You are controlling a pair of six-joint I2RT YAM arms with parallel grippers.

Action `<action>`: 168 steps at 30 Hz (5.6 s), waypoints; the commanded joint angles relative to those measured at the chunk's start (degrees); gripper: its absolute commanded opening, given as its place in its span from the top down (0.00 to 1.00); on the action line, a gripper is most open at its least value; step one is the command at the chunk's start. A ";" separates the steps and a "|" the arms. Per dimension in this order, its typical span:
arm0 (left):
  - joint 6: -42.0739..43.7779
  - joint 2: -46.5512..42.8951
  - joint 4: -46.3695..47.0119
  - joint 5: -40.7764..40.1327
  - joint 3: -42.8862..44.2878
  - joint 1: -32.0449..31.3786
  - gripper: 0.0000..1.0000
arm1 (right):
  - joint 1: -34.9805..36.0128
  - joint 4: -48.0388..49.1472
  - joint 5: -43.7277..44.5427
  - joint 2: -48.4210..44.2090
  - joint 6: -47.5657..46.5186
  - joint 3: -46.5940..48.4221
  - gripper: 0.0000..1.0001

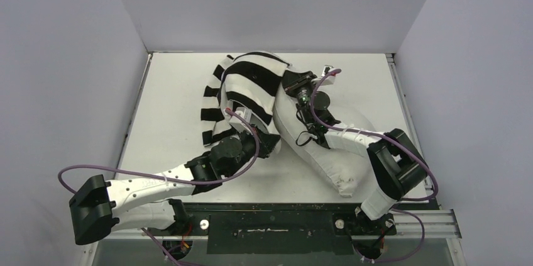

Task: Put the pillow into the pillowcase
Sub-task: Stuff the pillow into the pillowcase.

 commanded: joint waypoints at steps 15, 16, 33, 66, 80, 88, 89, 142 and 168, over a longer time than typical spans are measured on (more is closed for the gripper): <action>10.04 -8.28 -23.18 -10.60 8.38 -0.86 0.53 | -1.57 -30.99 -20.83 -19.50 -23.47 -0.41 0.37; 11.07 -8.18 -24.83 -10.49 9.18 0.39 0.52 | -1.92 -33.73 -22.08 -20.33 -25.78 0.30 0.35; 25.53 8.13 -37.78 17.03 29.21 31.57 0.22 | -20.98 -62.02 -48.34 3.08 -42.16 29.70 0.10; 36.45 20.14 -36.42 17.90 41.55 32.32 0.23 | -10.98 -39.31 -61.16 -4.97 -32.52 16.49 1.00; 37.87 21.42 -29.13 15.64 36.08 30.33 0.29 | -5.33 -33.67 -56.39 -7.59 -27.76 12.12 1.00; 35.58 20.10 -25.54 18.30 38.93 28.80 1.00 | -3.10 -29.40 -48.38 -7.18 -19.95 9.66 1.00; 34.25 19.73 -25.05 20.06 39.70 28.13 1.00 | -3.05 -25.93 -46.46 -7.26 -17.51 8.00 1.00; 5.63 5.30 -10.05 46.86 2.25 53.86 0.37 | 9.40 -62.02 -7.66 -14.40 -49.09 15.18 0.00; 7.51 4.65 -2.57 30.50 -7.00 48.91 0.46 | 12.16 -51.21 -12.38 7.11 -45.29 20.78 1.00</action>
